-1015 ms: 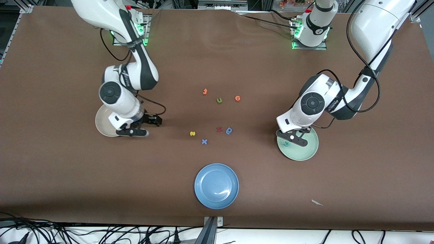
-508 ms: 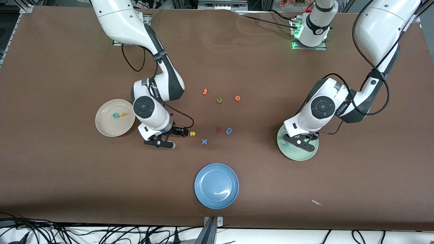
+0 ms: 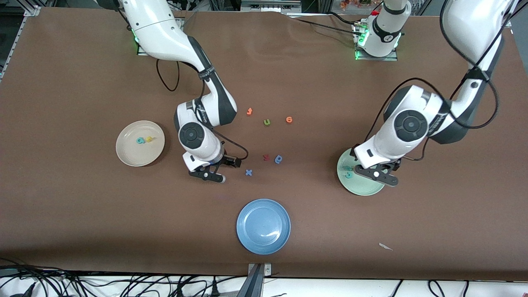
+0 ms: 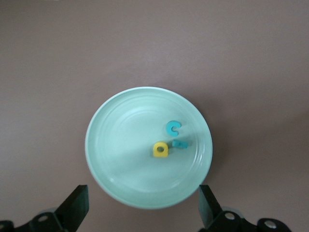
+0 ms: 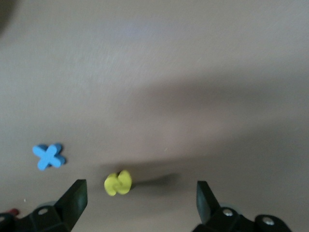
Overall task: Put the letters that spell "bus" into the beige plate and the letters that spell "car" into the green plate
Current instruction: 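Release the a on the green plate while the right gripper reaches the yellow 2, then grasp the yellow 2 with the right gripper while the left gripper returns to rest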
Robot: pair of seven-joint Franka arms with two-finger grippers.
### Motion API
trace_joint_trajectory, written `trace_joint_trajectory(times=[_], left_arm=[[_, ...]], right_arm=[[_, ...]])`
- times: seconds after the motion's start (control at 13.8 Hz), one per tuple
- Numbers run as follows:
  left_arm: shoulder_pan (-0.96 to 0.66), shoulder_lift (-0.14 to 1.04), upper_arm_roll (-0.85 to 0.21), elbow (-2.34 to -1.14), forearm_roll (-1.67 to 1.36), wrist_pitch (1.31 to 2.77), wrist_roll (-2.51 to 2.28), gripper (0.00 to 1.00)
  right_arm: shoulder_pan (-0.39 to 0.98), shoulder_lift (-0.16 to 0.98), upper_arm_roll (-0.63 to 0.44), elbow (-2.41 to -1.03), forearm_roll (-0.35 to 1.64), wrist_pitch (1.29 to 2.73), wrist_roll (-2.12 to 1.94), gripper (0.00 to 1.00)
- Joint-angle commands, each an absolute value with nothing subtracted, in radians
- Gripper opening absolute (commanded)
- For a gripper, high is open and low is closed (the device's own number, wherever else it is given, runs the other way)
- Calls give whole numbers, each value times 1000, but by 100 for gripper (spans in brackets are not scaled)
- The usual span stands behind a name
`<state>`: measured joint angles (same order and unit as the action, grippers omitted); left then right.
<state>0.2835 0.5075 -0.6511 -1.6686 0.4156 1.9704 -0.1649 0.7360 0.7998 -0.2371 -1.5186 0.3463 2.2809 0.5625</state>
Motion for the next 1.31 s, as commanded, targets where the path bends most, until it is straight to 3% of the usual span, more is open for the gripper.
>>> trace_joint_trajectory(times=[0.0,0.36,0.44,0.58,0.73,0.94,1.23], left_arm=[[288,462,-652,-1567,382,1821,-155,100],[315,355,-629,-1479,307,1790,-129,100],[272,329,-558,-1482,258,1790,-126,100],[81,232,-310,-1511,154,1789,-86,100],[-46,155,-126,-1538,114,1787,-2,100],[-96,5,-40,-1725,29,1795,11,100],[-95,-18,-31,-1738,31,1787,18,100]], right_arm=[[755,833,-245,-1476,354,2263,580,100],[759,877,-245,-1428,330,2249,575,95],[759,880,-245,-1425,330,2247,575,92],[759,882,-244,-1417,330,2246,577,84],[761,881,-244,-1417,330,2235,577,71],[761,882,-244,-1417,330,2229,580,64],[759,884,-242,-1417,334,2232,578,47]])
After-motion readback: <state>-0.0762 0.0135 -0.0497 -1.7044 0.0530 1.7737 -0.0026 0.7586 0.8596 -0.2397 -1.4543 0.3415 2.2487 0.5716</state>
